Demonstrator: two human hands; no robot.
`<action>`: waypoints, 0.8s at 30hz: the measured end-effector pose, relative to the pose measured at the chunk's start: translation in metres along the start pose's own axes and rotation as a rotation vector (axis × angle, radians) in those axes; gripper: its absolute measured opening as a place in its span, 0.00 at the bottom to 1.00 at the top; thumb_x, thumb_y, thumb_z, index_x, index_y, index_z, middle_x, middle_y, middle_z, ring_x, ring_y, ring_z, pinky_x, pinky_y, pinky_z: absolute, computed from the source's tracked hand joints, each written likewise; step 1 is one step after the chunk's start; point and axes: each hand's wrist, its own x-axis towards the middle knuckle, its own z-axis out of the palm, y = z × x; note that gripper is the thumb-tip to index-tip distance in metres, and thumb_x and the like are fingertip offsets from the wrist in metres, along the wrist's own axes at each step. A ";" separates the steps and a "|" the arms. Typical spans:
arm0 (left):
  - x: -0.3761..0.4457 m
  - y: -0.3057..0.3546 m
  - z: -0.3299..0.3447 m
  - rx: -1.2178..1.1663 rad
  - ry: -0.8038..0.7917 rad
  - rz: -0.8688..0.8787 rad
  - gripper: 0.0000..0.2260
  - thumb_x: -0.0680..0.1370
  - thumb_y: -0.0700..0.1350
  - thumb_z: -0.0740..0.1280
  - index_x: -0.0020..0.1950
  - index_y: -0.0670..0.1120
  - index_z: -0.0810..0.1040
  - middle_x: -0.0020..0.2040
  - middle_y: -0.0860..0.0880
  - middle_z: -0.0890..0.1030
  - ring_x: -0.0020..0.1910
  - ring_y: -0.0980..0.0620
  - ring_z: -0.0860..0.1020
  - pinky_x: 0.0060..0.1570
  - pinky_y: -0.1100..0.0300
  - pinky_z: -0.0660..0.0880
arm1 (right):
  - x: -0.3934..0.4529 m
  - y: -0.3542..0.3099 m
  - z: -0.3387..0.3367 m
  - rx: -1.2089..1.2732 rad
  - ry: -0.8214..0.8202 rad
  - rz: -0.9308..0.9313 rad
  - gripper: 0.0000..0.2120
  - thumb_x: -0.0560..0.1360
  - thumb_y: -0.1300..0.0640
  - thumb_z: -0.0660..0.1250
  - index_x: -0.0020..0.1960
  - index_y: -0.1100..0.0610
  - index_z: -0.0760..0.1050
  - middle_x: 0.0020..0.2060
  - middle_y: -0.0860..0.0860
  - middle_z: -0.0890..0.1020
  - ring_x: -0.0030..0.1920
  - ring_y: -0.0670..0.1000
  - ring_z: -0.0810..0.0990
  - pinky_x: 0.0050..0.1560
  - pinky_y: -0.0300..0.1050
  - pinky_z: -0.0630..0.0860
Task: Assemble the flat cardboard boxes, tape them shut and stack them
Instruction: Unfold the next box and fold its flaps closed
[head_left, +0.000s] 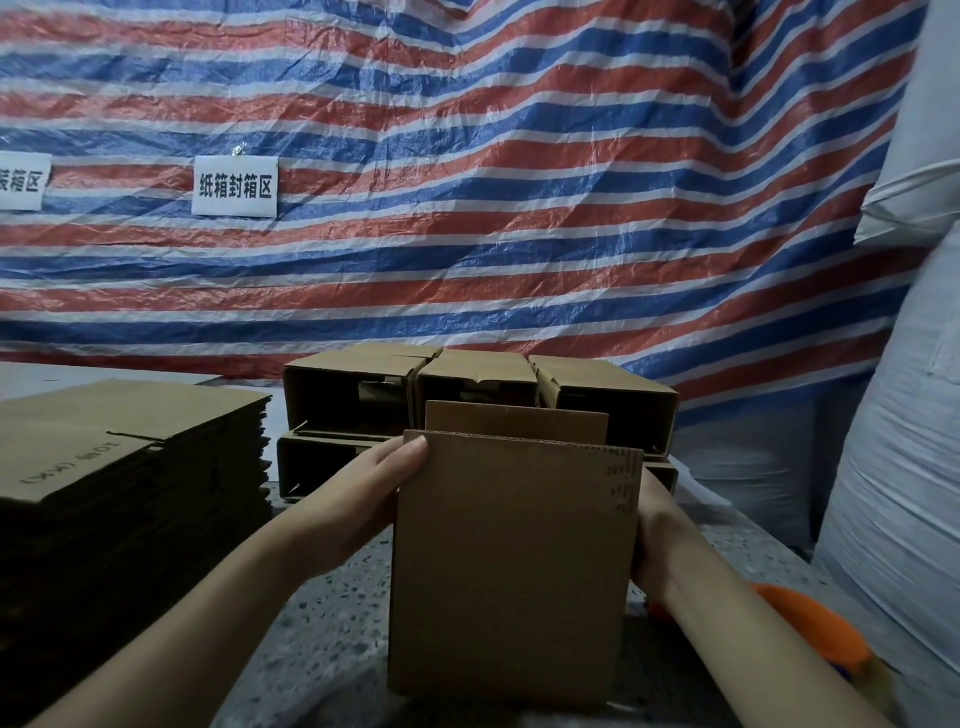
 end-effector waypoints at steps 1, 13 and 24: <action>0.001 -0.001 0.000 0.000 0.003 -0.005 0.34 0.63 0.70 0.75 0.62 0.50 0.81 0.60 0.44 0.82 0.60 0.44 0.81 0.53 0.57 0.79 | 0.000 0.001 -0.001 0.012 0.002 0.001 0.23 0.84 0.56 0.56 0.31 0.55 0.72 0.22 0.48 0.77 0.21 0.45 0.76 0.21 0.36 0.72; 0.010 -0.010 0.005 -0.042 0.184 0.021 0.18 0.68 0.50 0.73 0.57 0.52 0.76 0.54 0.45 0.79 0.40 0.52 0.80 0.34 0.61 0.75 | 0.005 0.009 -0.012 0.187 -0.079 -0.022 0.21 0.82 0.43 0.59 0.57 0.55 0.84 0.45 0.56 0.87 0.44 0.55 0.87 0.43 0.49 0.78; 0.011 -0.008 0.006 -0.005 0.197 0.038 0.42 0.65 0.51 0.74 0.76 0.64 0.58 0.63 0.59 0.71 0.62 0.48 0.75 0.57 0.50 0.75 | 0.000 -0.001 -0.020 0.026 -0.270 -0.223 0.24 0.69 0.54 0.72 0.65 0.48 0.76 0.53 0.57 0.85 0.52 0.57 0.86 0.44 0.47 0.82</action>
